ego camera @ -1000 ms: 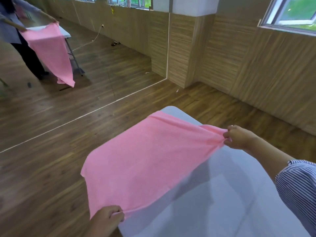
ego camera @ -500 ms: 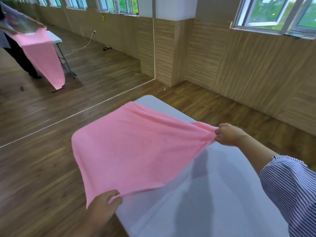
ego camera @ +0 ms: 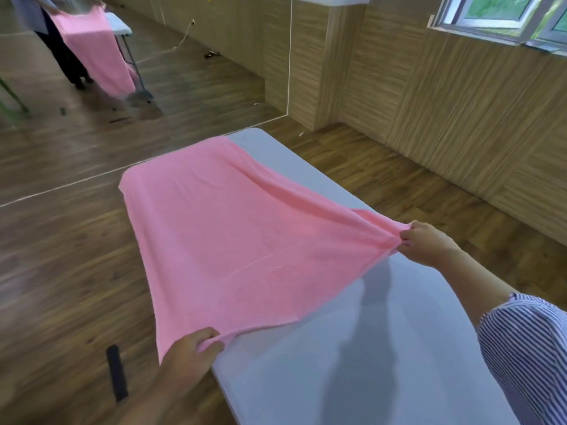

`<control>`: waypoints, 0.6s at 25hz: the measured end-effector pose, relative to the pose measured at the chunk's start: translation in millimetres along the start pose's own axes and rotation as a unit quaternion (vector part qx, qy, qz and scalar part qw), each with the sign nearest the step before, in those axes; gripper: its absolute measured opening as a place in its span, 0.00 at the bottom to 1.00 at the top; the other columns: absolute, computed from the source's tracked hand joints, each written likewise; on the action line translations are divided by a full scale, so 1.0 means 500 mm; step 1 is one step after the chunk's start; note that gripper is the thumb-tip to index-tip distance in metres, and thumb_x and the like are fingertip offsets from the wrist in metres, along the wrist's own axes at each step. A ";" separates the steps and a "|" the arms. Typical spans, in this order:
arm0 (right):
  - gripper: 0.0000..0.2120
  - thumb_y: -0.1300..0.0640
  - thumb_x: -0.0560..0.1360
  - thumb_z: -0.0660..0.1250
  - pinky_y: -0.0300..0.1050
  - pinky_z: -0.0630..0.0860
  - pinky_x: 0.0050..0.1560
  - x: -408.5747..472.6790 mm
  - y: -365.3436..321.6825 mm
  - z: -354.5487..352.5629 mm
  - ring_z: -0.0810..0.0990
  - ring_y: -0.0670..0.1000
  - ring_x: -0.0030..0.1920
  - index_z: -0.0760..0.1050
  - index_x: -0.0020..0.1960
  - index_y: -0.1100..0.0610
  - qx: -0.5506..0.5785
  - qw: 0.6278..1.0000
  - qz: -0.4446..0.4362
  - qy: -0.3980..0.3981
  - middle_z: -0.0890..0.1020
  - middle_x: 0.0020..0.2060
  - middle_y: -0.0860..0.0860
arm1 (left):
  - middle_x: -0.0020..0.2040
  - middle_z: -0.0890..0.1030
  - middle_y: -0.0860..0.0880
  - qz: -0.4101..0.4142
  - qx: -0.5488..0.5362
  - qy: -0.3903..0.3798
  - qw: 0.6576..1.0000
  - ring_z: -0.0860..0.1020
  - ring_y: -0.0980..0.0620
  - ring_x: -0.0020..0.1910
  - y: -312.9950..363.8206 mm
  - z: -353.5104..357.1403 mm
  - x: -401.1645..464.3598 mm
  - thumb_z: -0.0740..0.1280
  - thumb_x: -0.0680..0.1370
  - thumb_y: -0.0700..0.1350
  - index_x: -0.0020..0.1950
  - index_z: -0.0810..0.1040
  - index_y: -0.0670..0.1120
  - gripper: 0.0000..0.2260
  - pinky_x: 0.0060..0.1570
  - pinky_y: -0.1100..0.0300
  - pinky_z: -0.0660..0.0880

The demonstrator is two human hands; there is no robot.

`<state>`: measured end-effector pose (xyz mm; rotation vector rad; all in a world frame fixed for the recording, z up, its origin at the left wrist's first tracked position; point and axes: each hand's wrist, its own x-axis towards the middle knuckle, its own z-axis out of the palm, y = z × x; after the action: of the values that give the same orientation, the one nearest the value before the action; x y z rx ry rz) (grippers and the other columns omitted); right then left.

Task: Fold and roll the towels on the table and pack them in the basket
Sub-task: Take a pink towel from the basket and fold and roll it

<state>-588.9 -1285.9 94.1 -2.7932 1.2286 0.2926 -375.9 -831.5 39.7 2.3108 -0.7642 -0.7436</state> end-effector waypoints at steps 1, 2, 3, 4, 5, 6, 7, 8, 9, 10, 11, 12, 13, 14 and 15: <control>0.10 0.51 0.74 0.60 0.48 0.73 0.50 -0.013 0.022 0.009 0.69 0.52 0.49 0.76 0.50 0.53 -0.004 1.000 0.009 -0.007 0.72 0.52 0.52 | 0.36 0.80 0.57 -0.013 -0.008 -0.002 1.000 0.77 0.58 0.38 0.006 0.029 -0.018 0.67 0.74 0.52 0.43 0.77 0.61 0.03 0.43 0.64 0.70; 0.11 0.50 0.75 0.60 0.47 0.72 0.50 -0.033 0.048 0.019 0.67 0.52 0.47 0.75 0.53 0.53 -0.013 1.000 0.015 -0.018 0.72 0.54 0.53 | 0.36 0.80 0.56 -0.023 -0.025 0.002 0.999 0.77 0.56 0.39 0.018 0.061 -0.043 0.65 0.72 0.55 0.43 0.77 0.61 0.02 0.43 0.63 0.71; 0.12 0.49 0.75 0.61 0.46 0.71 0.49 -0.053 0.070 0.023 0.66 0.53 0.46 0.75 0.54 0.53 -0.025 0.999 0.013 -0.027 0.71 0.56 0.53 | 0.37 0.80 0.56 -0.033 -0.046 0.007 0.998 0.78 0.55 0.40 0.030 0.090 -0.072 0.64 0.69 0.56 0.42 0.77 0.61 0.05 0.44 0.62 0.71; 0.12 0.49 0.75 0.61 0.46 0.70 0.48 -0.069 0.097 0.031 0.66 0.53 0.46 0.74 0.54 0.53 -0.026 0.999 0.013 -0.030 0.71 0.56 0.54 | 0.37 0.80 0.56 -0.042 -0.064 0.009 0.997 0.78 0.54 0.41 0.039 0.115 -0.100 0.64 0.69 0.56 0.42 0.78 0.61 0.05 0.44 0.61 0.71; 0.13 0.48 0.75 0.60 0.46 0.70 0.48 -0.096 0.130 0.033 0.66 0.53 0.46 0.74 0.54 0.53 -0.028 0.999 0.019 -0.031 0.71 0.56 0.54 | 0.37 0.80 0.55 -0.051 -0.075 0.010 0.996 0.78 0.53 0.41 0.055 0.146 -0.134 0.67 0.71 0.55 0.41 0.78 0.61 0.01 0.44 0.61 0.71; 0.14 0.47 0.75 0.58 0.46 0.71 0.48 -0.117 0.167 0.039 0.66 0.53 0.46 0.75 0.53 0.54 -0.032 0.999 0.018 -0.021 0.71 0.54 0.54 | 0.37 0.80 0.55 -0.059 -0.078 0.004 0.995 0.78 0.54 0.40 0.072 0.172 -0.163 0.69 0.73 0.52 0.40 0.78 0.61 0.03 0.43 0.62 0.70; 0.17 0.46 0.73 0.55 0.47 0.73 0.47 -0.139 0.205 0.043 0.67 0.54 0.46 0.76 0.52 0.55 -0.049 0.999 0.006 -0.011 0.71 0.51 0.54 | 0.36 0.80 0.55 -0.068 -0.073 -0.003 0.995 0.78 0.55 0.39 0.086 0.202 -0.193 0.70 0.74 0.49 0.40 0.78 0.62 0.07 0.41 0.64 0.70; 0.19 0.46 0.72 0.55 0.48 0.74 0.47 -0.155 0.245 0.047 0.69 0.55 0.46 0.78 0.51 0.55 -0.060 0.998 -0.012 0.001 0.71 0.47 0.54 | 0.36 0.80 0.57 -0.066 -0.072 -0.001 0.995 0.77 0.58 0.37 0.099 0.233 -0.219 0.71 0.74 0.47 0.40 0.78 0.63 0.09 0.40 0.66 0.69; 0.17 0.48 0.72 0.57 0.47 0.75 0.46 -0.176 0.281 0.043 0.71 0.56 0.47 0.79 0.50 0.56 -0.067 0.998 -0.013 0.004 0.70 0.44 0.53 | 0.35 0.79 0.60 -0.062 -0.066 -0.002 0.996 0.77 0.61 0.36 0.112 0.264 -0.243 0.71 0.73 0.47 0.40 0.77 0.66 0.11 0.39 0.69 0.68; 0.13 0.51 0.72 0.59 0.47 0.75 0.46 -0.196 0.314 0.043 0.73 0.56 0.49 0.79 0.50 0.56 -0.069 0.998 -0.007 0.001 0.68 0.43 0.52 | 0.34 0.78 0.64 -0.060 -0.060 -0.006 0.996 0.76 0.64 0.36 0.126 0.292 -0.267 0.71 0.73 0.47 0.39 0.76 0.68 0.14 0.39 0.71 0.68; 0.11 0.53 0.72 0.61 0.46 0.75 0.46 -0.217 0.342 0.050 0.74 0.56 0.50 0.79 0.50 0.55 -0.077 0.997 -0.006 -0.011 0.68 0.42 0.52 | 0.34 0.77 0.67 -0.056 -0.059 -0.011 0.997 0.75 0.67 0.37 0.136 0.316 -0.290 0.71 0.73 0.47 0.39 0.75 0.71 0.16 0.39 0.73 0.68; 0.11 0.53 0.72 0.62 0.46 0.75 0.47 -0.236 0.371 0.061 0.75 0.56 0.50 0.79 0.50 0.55 -0.079 0.997 -0.017 -0.015 0.68 0.42 0.51 | 0.34 0.76 0.69 -0.046 -0.051 -0.012 0.998 0.74 0.69 0.38 0.146 0.340 -0.315 0.71 0.74 0.48 0.38 0.74 0.73 0.17 0.39 0.74 0.68; 0.11 0.53 0.72 0.62 0.47 0.75 0.48 -0.251 0.393 0.071 0.75 0.55 0.50 0.80 0.49 0.54 -0.086 0.996 -0.022 -0.027 0.68 0.41 0.51 | 0.35 0.75 0.71 -0.031 -0.035 -0.016 0.999 0.74 0.69 0.39 0.152 0.358 -0.335 0.70 0.74 0.48 0.38 0.72 0.74 0.19 0.39 0.74 0.68; 0.12 0.52 0.72 0.61 0.47 0.75 0.48 -0.263 0.410 0.076 0.75 0.55 0.49 0.80 0.49 0.54 -0.090 0.995 -0.028 -0.034 0.69 0.41 0.51 | 0.37 0.75 0.71 -0.021 -0.023 -0.026 0.999 0.75 0.68 0.39 0.160 0.373 -0.354 0.69 0.75 0.48 0.39 0.72 0.75 0.19 0.40 0.74 0.68; 0.13 0.50 0.71 0.60 0.47 0.75 0.47 -0.274 0.427 0.080 0.75 0.54 0.48 0.80 0.48 0.54 -0.082 0.996 -0.023 -0.041 0.70 0.40 0.51 | 0.39 0.76 0.70 -0.014 -0.010 -0.023 1.000 0.75 0.65 0.39 0.161 0.390 -0.370 0.69 0.76 0.48 0.40 0.71 0.75 0.19 0.40 0.74 0.68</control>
<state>-842.2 -1325.6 84.6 -2.9074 1.1713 0.5205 -656.0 -830.7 21.4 2.2979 -0.7431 -0.8165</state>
